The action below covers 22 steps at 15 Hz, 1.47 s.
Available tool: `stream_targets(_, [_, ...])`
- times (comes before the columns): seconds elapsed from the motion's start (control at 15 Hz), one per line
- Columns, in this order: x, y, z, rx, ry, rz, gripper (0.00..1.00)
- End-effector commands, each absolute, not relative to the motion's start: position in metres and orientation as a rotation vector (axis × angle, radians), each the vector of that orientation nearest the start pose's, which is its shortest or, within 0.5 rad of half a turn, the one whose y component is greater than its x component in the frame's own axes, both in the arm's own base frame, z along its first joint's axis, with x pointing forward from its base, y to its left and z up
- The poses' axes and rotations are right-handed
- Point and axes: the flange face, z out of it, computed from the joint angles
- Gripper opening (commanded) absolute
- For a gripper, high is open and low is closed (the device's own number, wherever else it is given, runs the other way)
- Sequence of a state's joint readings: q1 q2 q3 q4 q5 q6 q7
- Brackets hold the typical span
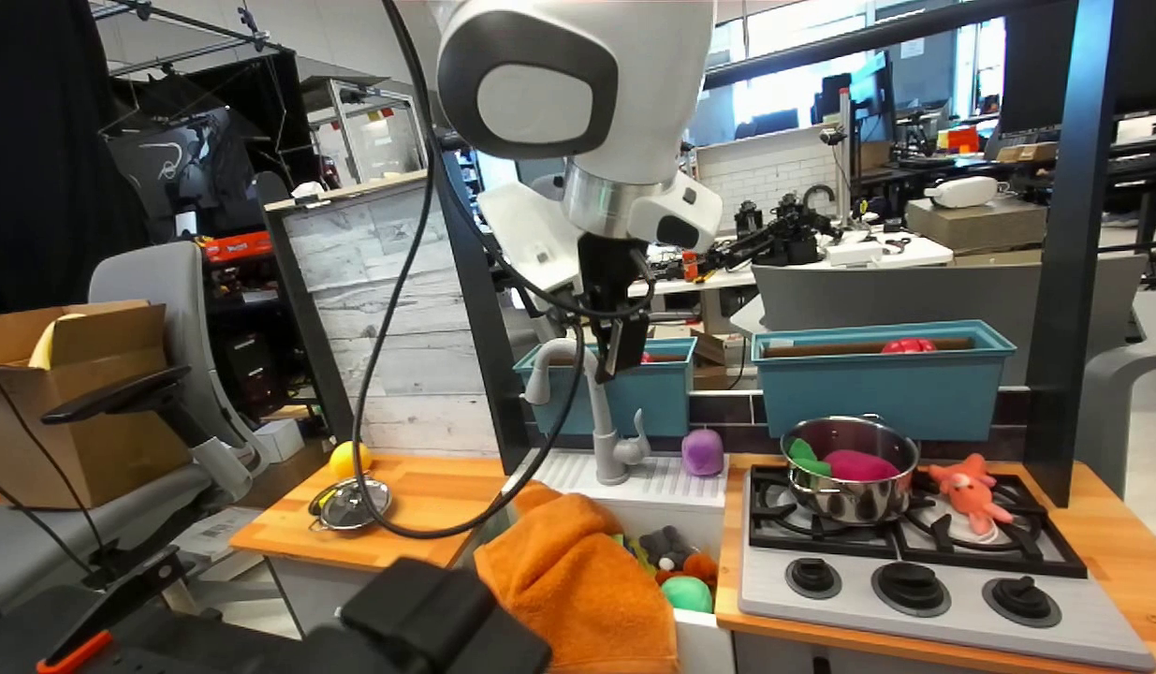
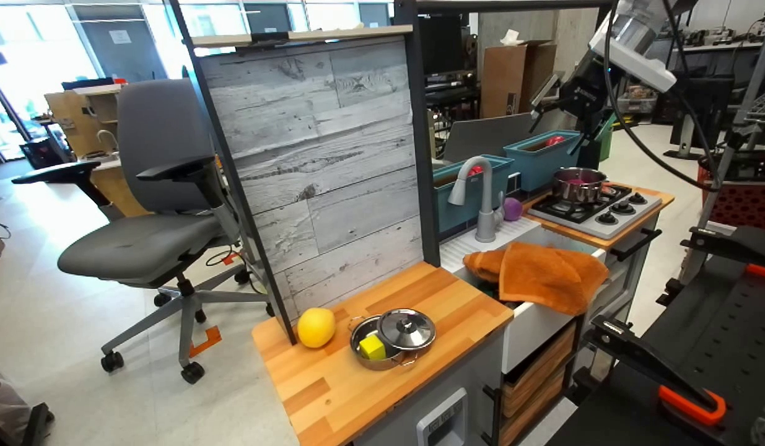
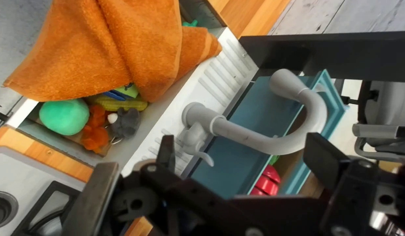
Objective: Remove the green plush toy from the sink and put it in the silver pot
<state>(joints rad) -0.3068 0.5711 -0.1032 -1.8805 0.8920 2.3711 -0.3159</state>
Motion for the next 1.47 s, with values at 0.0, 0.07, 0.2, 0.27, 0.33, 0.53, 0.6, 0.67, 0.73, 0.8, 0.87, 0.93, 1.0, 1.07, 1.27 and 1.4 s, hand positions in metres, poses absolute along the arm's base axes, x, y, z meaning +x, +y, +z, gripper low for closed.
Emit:
stream_targets(0.0, [0.613, -0.25, 0.161, -2.405, 1.086, -0.174, 1.0])
stream_targets(0.07, [0.62, -0.251, 0.147, -2.389, 1.129, -0.149, 1.0])
stream_targets(0.2, [0.635, -0.257, 0.123, -2.33, 1.229, -0.121, 1.0])
stream_targets(0.27, [0.642, -0.261, 0.118, -2.304, 1.272, -0.122, 1.0])
stream_targets(0.33, [0.647, -0.265, 0.11, -2.272, 1.314, -0.126, 1.0])
stream_targets(0.53, [0.663, -0.276, 0.094, -2.239, 1.427, -0.162, 1.0])
stream_targets(0.6, [0.667, -0.276, 0.088, -2.243, 1.458, -0.158, 1.0])
stream_targets(0.67, [0.671, -0.274, 0.078, -2.257, 1.492, -0.147, 1.0])
stream_targets(0.73, [0.673, -0.273, 0.068, -2.262, 1.521, -0.137, 1.0])
stream_targets(0.8, [0.672, -0.273, 0.06, -2.282, 1.55, -0.112, 1.0])
stream_targets(0.87, [0.67, -0.274, 0.054, -2.297, 1.568, -0.087, 1.0])
stream_targets(0.93, [0.668, -0.276, 0.049, -2.314, 1.582, -0.064, 1.0])
stream_targets(1.0, [0.666, -0.278, 0.044, -2.331, 1.593, -0.043, 1.0])
stream_targets(1.07, [0.664, -0.282, 0.041, -2.352, 1.6, -0.026, 1.0])
stream_targets(1.27, [0.654, -0.291, 0.036, -2.431, 1.622, 0.043, 1.0])
stream_targets(1.4, [0.646, -0.294, 0.035, -2.495, 1.659, 0.172, 1.0])
